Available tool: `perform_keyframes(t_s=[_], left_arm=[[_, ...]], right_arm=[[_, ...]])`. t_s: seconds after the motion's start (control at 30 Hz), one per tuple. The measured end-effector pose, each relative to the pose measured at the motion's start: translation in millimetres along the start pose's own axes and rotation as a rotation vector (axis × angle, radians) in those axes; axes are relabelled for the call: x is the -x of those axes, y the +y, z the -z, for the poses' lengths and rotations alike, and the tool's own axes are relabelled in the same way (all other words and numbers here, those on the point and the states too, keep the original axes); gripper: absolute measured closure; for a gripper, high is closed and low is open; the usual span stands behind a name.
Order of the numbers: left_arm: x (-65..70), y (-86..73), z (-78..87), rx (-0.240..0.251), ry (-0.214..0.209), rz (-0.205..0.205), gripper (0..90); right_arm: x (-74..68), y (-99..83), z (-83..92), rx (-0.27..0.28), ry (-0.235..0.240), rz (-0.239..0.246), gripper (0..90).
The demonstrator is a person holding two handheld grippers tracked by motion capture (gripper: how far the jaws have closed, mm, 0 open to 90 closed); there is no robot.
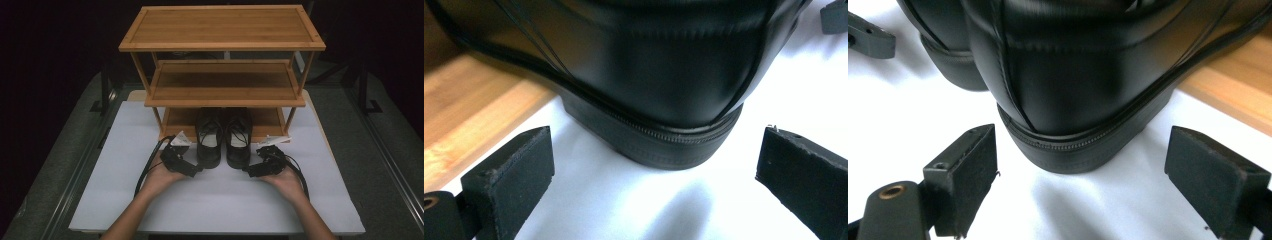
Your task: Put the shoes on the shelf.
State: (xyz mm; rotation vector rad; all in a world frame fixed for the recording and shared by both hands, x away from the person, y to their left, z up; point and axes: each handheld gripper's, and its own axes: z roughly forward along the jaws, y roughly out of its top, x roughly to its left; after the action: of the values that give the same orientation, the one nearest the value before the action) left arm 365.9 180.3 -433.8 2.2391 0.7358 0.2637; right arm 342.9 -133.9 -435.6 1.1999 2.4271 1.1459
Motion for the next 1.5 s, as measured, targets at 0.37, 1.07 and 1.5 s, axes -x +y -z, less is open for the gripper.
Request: perform_keyframes(t_s=[0.37,1.07,1.5], left_arm=[[1.8,-2.8,-18.8,-0.020,0.014,-0.041,2.4],[11.8,3.7,-18.3,-0.038,0.026,-0.050,17.0],[5.0,14.7,-8.6,-0.003,-0.009,-0.010,17.3]], right_arm=[[-5.5,-2.1,-23.1,-0.020,-0.011,0.033,13.8],[-14.0,-0.4,-22.8,-0.009,-0.032,0.020,21.6],[-7.9,14.2,-13.1,-0.010,0.004,-0.001,21.8]])
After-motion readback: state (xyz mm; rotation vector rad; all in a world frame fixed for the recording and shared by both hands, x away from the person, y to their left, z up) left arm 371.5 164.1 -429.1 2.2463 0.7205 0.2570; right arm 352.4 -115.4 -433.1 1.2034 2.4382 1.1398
